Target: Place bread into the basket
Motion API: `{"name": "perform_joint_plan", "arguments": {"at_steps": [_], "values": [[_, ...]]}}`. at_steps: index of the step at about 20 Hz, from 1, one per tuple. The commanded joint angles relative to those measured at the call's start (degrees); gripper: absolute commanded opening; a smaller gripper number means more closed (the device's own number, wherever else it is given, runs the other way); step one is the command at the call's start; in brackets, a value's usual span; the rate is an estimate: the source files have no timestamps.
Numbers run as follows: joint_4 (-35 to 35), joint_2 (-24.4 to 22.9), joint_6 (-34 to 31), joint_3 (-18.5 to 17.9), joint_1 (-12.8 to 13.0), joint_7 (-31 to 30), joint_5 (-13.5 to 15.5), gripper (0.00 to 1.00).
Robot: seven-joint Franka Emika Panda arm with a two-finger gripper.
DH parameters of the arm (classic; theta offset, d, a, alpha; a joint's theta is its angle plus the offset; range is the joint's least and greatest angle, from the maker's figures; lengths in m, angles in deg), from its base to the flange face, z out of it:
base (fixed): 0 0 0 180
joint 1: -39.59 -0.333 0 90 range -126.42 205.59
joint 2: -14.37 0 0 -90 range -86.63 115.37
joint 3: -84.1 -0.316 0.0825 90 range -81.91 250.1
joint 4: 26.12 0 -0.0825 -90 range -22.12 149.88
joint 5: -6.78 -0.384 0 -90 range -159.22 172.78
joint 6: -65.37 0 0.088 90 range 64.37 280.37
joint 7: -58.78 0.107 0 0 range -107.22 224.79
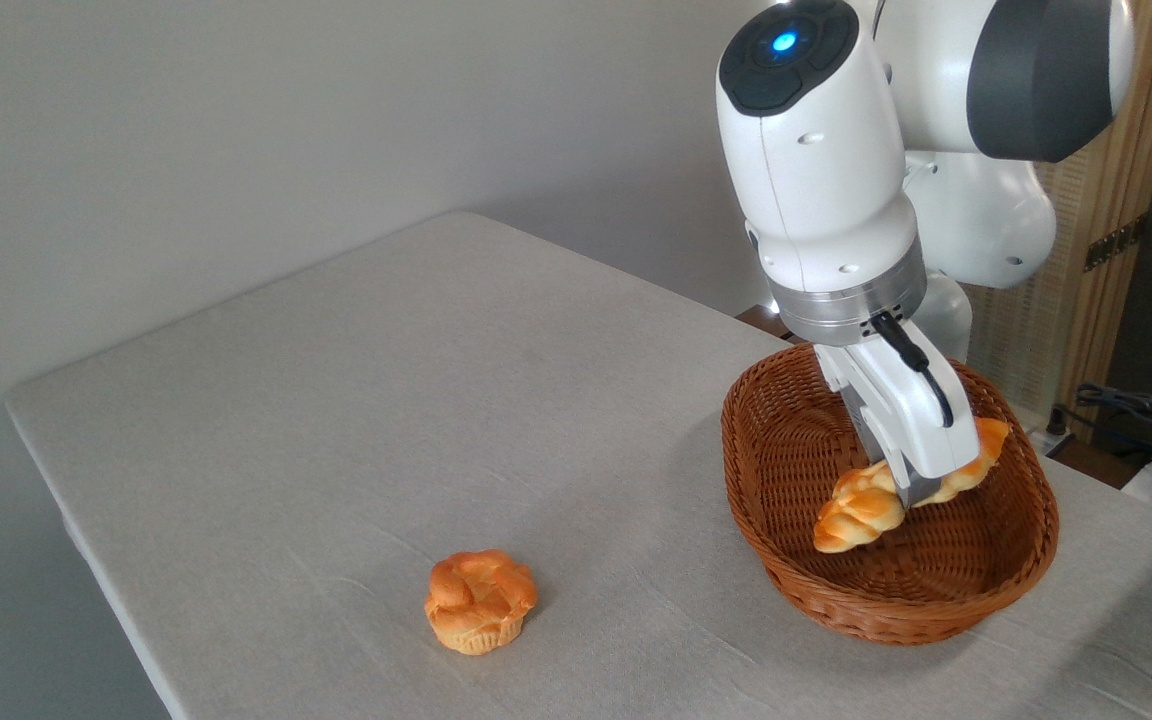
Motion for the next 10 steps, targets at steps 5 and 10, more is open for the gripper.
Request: {"name": "perform_joint_plan", "arguments": {"at_steps": [5,10], "values": [[-2.0,-0.3,-0.3,-0.4,0.9,-0.7,3.6,1.00],[-11.3,0.5,-4.0,2.8,3.1,-2.6,5.2,1.00]]}}
